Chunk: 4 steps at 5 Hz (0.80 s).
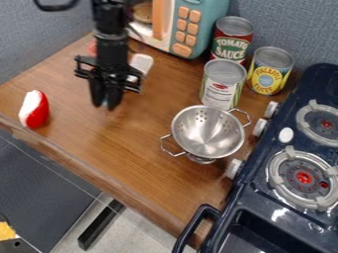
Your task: Move the wooden spatula to the left center point of the table
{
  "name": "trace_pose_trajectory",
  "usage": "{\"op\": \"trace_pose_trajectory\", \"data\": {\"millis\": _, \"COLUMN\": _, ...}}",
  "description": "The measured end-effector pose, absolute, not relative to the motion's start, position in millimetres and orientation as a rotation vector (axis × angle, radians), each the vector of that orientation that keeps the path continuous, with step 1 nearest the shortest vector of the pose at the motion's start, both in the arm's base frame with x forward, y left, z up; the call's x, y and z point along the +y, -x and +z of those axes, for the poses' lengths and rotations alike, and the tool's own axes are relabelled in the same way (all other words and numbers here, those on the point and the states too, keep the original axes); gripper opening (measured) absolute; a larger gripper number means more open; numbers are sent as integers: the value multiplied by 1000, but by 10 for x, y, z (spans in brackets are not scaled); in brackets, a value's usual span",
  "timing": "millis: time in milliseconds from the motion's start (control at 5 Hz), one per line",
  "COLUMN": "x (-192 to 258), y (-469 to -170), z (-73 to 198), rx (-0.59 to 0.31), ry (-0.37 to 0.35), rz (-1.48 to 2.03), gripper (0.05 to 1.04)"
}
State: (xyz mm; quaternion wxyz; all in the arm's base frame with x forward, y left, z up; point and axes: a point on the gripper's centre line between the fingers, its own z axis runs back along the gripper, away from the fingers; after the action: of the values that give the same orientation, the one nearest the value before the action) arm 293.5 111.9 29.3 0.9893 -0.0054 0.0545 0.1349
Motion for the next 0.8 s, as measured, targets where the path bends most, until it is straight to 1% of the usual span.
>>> {"op": "trace_pose_trajectory", "data": {"millis": 200, "x": 1209, "y": -2940, "z": 344, "rx": 109, "ry": 23, "rz": 289, "gripper": 266}}
{"op": "trace_pose_trajectory", "data": {"millis": 400, "x": 1334, "y": -2963, "z": 427, "rx": 102, "ry": 6, "rz": 346, "gripper": 266}}
{"op": "trace_pose_trajectory", "data": {"millis": 800, "x": 1416, "y": -2964, "z": 454, "rx": 118, "ry": 18, "rz": 381, "gripper": 266}}
